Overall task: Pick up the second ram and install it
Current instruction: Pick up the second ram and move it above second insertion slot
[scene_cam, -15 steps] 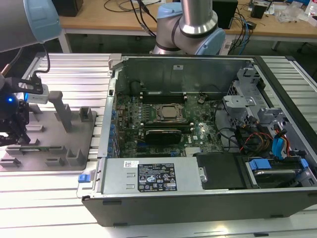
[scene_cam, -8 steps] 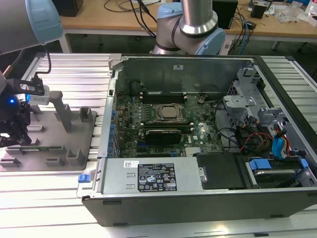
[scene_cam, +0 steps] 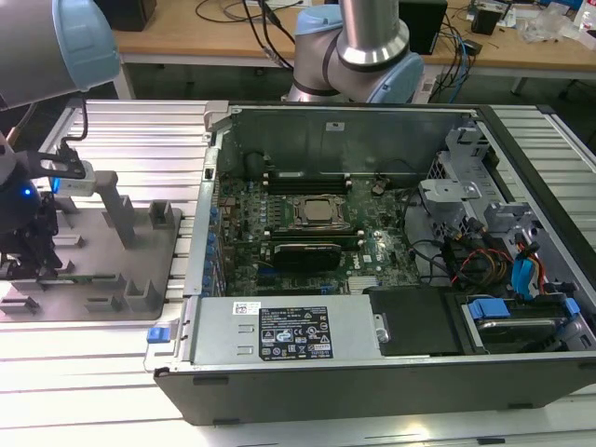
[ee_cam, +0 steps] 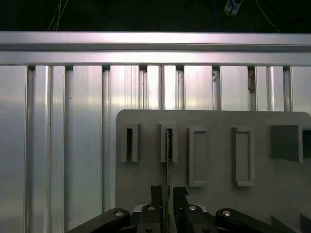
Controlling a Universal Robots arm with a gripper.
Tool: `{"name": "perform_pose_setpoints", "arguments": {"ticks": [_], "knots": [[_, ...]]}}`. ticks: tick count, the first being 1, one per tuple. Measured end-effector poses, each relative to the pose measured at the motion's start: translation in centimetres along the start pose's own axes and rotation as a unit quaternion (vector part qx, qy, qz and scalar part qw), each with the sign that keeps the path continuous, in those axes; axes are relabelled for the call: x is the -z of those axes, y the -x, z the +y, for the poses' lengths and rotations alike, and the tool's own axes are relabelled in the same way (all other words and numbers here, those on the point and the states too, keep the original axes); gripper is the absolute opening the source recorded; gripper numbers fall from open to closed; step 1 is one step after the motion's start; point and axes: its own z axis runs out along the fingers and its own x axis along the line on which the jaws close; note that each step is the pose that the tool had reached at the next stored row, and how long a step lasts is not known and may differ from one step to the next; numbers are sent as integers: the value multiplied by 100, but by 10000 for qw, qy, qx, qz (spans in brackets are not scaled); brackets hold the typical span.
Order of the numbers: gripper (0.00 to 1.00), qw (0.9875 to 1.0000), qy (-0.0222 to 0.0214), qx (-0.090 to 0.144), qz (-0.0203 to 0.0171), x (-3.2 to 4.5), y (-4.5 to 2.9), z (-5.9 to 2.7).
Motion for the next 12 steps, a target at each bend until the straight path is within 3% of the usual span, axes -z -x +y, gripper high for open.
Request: {"name": "perform_pose_setpoints", "arguments": {"ticks": [3, 12], "knots": [[22, 10000, 1, 37, 2, -72, -1, -3], [22, 10000, 2, 63, -8, -139, 12, -3]]}}
